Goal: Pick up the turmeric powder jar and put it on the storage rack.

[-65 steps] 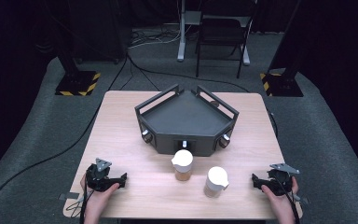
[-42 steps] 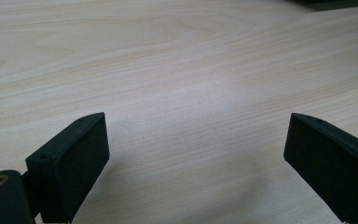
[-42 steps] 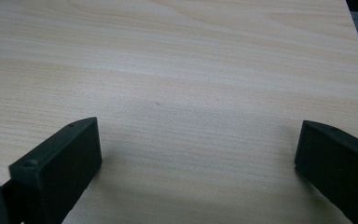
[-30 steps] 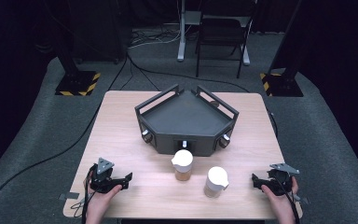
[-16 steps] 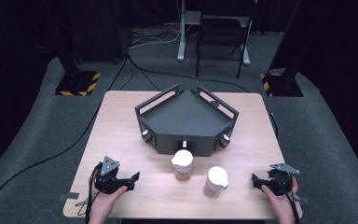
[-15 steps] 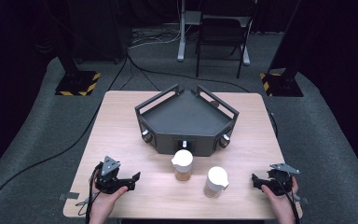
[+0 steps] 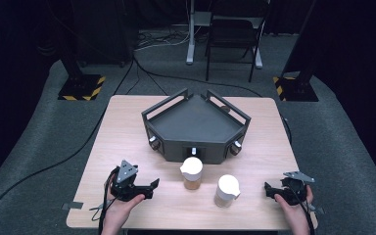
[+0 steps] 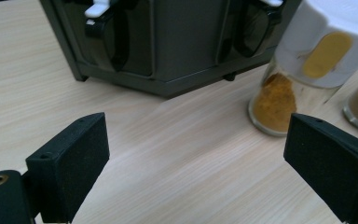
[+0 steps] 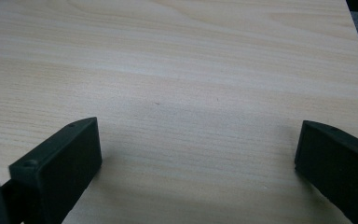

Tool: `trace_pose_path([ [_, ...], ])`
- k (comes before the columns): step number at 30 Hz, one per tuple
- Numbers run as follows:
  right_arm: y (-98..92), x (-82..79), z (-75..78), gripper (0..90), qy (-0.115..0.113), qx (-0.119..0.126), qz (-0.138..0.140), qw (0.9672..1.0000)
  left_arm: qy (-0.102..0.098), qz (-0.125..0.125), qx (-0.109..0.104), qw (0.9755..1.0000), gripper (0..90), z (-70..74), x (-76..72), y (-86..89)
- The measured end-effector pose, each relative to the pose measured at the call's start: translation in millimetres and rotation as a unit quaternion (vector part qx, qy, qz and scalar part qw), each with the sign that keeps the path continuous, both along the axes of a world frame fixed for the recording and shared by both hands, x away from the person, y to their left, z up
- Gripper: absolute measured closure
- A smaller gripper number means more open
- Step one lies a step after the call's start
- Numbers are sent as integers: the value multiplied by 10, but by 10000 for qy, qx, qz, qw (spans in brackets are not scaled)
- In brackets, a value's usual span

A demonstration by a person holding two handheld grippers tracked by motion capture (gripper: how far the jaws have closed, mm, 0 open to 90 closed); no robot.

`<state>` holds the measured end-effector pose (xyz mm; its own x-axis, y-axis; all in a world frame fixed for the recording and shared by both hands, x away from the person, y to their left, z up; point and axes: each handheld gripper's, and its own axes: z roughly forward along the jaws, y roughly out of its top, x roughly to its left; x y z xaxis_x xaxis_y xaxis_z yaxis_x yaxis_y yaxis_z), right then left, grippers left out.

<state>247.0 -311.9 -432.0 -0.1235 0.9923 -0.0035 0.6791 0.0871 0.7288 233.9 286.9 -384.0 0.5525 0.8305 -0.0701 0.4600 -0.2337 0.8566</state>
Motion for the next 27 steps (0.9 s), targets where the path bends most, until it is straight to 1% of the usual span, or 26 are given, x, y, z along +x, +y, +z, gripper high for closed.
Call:
trace_pose_path([
  [7, 0, 2, 0, 0, 0, 1, 1, 10000, -91, -167, -2, 9998, 68, 69, 24, -112],
  [10, 0, 2, 0, 0, -1, 0, 1, 10000, -118, -303, -6, 9995, 68, 106, 54, -177],
  [12, 0, 2, 0, 0, 0, 0, 1, 10000, -124, -327, -13, 9994, 68, 111, 60, -196],
  [13, 0, 2, 0, 0, -1, 0, 1, 10000, -138, -385, -13, 9992, 68, 122, 75, -233],
  [19, 2, 2, -1, 0, -2, 0, -4, 10000, -176, -524, -33, 9985, 68, 143, 122, -358],
  [24, 3, 2, 0, 0, -1, 1, -8, 10000, -197, -664, 6, 9976, 68, 158, 166, -474],
  [25, 3, 2, 0, 0, -1, 1, -8, 10000, -197, -664, 6, 9976, 68, 158, 166, -474],
  [26, 3, 2, -1, 0, -2, -1, -6, 10000, -194, -717, 15, 9972, 68, 160, 183, -519],
  [27, 3, 2, -1, 0, -2, -1, -7, 10000, -194, -717, 15, 9972, 68, 160, 183, -519],
])
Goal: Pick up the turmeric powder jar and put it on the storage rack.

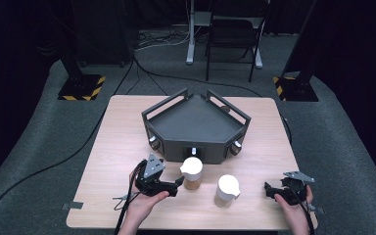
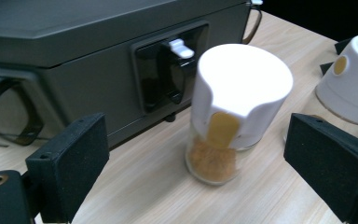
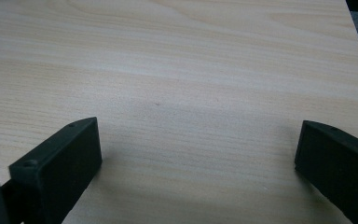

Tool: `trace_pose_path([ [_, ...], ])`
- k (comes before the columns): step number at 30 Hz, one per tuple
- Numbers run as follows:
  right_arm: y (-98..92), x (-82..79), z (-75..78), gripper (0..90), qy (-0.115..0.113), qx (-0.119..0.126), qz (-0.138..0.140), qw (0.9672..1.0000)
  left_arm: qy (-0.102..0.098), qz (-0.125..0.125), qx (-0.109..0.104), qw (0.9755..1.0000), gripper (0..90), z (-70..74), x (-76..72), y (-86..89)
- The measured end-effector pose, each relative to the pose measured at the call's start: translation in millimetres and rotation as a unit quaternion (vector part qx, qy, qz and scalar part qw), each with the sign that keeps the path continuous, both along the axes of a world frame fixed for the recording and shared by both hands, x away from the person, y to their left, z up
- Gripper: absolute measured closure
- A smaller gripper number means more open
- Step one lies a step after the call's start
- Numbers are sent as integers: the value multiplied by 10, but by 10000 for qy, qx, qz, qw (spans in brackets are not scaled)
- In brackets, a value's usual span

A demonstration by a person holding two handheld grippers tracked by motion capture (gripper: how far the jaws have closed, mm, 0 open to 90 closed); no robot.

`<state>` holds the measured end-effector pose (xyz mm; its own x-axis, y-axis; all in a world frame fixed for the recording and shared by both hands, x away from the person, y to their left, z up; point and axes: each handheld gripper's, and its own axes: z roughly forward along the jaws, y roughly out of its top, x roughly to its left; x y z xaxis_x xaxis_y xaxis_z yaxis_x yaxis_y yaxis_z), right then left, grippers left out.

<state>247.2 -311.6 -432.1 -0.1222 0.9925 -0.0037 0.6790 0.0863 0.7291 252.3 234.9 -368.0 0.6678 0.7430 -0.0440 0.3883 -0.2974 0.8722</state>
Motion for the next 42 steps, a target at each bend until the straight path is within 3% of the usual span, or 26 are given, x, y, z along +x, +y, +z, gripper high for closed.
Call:
trace_pose_path([
  [20, 0, 0, 0, 0, 0, 0, 1, 10000, 53, -258, -51, 9996, 75, -71, 200, -289],
  [35, -6, 3, 0, 0, -1, -4, 19, 10000, 149, -276, -34, 9995, 92, -204, 337, -516],
  [42, -8, 4, 0, 0, -2, -3, 26, 10000, 57, -231, -33, 9997, 106, -278, 356, -612],
])
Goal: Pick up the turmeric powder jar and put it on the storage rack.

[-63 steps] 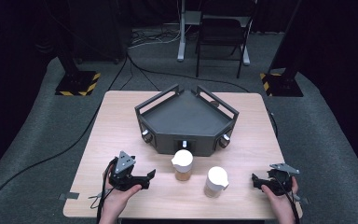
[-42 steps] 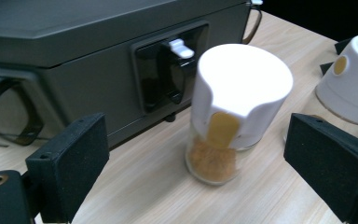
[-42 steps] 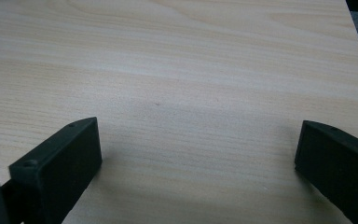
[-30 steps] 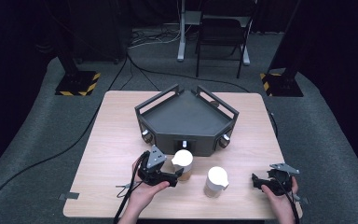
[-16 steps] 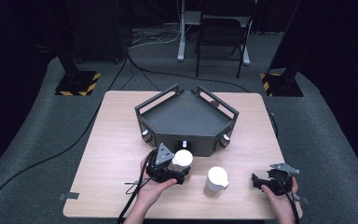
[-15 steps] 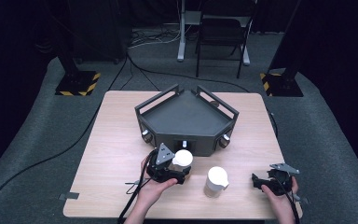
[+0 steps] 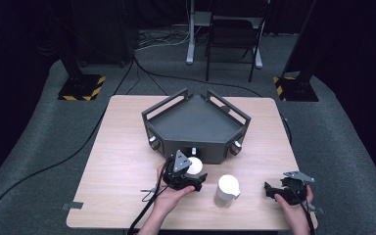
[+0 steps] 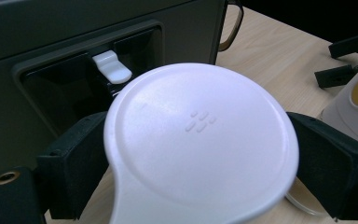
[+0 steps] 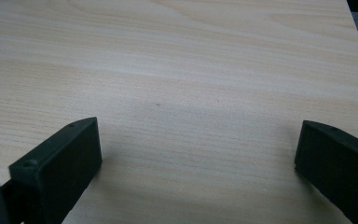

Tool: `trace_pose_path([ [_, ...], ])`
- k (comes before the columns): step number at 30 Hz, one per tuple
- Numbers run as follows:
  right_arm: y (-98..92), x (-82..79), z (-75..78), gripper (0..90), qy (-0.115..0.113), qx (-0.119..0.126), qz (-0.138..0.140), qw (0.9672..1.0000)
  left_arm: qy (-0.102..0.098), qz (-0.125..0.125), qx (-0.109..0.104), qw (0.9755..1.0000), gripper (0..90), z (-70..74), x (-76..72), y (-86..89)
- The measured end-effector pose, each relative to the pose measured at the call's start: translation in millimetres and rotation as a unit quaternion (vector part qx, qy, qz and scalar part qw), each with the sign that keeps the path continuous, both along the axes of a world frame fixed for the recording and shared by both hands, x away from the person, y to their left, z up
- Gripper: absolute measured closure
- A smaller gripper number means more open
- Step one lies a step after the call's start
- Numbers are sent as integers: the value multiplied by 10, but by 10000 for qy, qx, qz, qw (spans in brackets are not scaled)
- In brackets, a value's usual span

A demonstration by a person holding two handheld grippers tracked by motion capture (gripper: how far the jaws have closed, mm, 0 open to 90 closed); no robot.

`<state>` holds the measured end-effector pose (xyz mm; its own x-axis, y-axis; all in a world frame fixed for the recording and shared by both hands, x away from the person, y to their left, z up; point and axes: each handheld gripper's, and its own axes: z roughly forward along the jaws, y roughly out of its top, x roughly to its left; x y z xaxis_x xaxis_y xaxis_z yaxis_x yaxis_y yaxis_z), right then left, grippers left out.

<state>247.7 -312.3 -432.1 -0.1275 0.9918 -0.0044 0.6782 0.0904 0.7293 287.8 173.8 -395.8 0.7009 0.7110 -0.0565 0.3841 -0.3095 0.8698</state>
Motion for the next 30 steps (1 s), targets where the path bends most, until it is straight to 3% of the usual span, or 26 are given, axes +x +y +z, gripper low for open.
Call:
trace_pose_path([
  [5, -1, 1, 0, 0, 0, 0, 2, 10000, 16, -2, -16, 10000, 135, -62, 53, -37],
  [12, -1, 2, 0, 0, 0, 2, 4, 10000, -1, 22, -167, 9999, 284, -122, 67, 3],
  [20, -1, 2, 0, 0, 0, 3, 4, 10000, -88, 28, -137, 9999, 298, -132, 41, -4],
  [30, -1, 2, 0, 0, 0, 3, 5, 10000, -68, 69, -315, 9995, 301, -100, -1, 73],
])
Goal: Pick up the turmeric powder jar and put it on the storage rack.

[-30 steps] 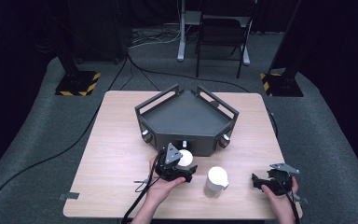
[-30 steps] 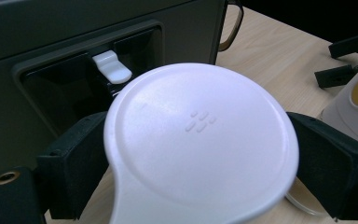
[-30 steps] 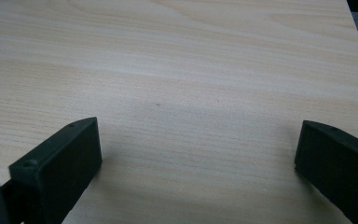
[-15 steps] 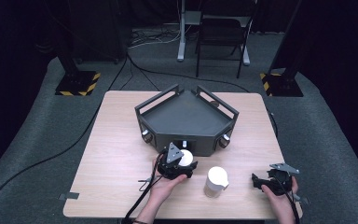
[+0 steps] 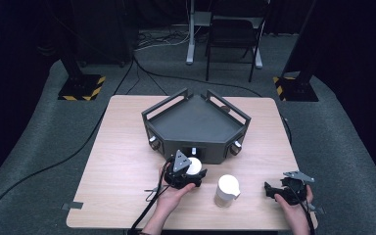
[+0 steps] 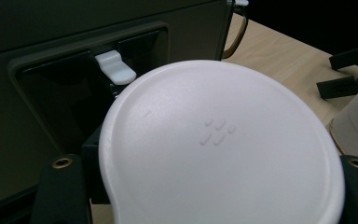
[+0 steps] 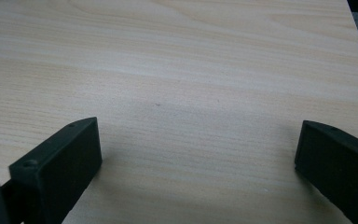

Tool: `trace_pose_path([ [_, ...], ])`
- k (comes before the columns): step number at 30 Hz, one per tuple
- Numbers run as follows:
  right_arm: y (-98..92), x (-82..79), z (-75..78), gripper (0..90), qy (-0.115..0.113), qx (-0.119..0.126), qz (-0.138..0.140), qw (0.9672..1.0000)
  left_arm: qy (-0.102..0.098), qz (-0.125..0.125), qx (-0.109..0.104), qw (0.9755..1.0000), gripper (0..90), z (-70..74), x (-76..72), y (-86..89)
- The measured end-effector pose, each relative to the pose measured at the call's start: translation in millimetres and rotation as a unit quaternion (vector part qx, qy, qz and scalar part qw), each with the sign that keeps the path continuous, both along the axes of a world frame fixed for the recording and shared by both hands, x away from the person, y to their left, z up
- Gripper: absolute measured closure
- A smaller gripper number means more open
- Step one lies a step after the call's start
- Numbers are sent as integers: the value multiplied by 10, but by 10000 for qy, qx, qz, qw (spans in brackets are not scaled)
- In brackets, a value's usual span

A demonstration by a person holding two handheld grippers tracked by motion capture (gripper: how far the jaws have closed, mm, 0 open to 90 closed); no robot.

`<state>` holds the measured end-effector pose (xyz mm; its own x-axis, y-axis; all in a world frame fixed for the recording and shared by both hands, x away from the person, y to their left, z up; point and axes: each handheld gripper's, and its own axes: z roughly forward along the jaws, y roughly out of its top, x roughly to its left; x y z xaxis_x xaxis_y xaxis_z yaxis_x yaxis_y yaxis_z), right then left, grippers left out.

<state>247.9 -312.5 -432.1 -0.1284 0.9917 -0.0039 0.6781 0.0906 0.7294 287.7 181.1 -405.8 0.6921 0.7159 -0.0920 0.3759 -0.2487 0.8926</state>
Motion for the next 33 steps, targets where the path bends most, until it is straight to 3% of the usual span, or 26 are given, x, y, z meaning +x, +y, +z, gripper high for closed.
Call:
trace_pose_path([
  [14, 0, 0, 0, 0, 0, 0, 0, 10000, -158, 193, -54, 9997, 302, 261, -75, 144],
  [33, 0, 0, 0, 0, 0, -1, 0, 10000, -285, 409, 31, 9988, 304, 650, -55, 234],
])
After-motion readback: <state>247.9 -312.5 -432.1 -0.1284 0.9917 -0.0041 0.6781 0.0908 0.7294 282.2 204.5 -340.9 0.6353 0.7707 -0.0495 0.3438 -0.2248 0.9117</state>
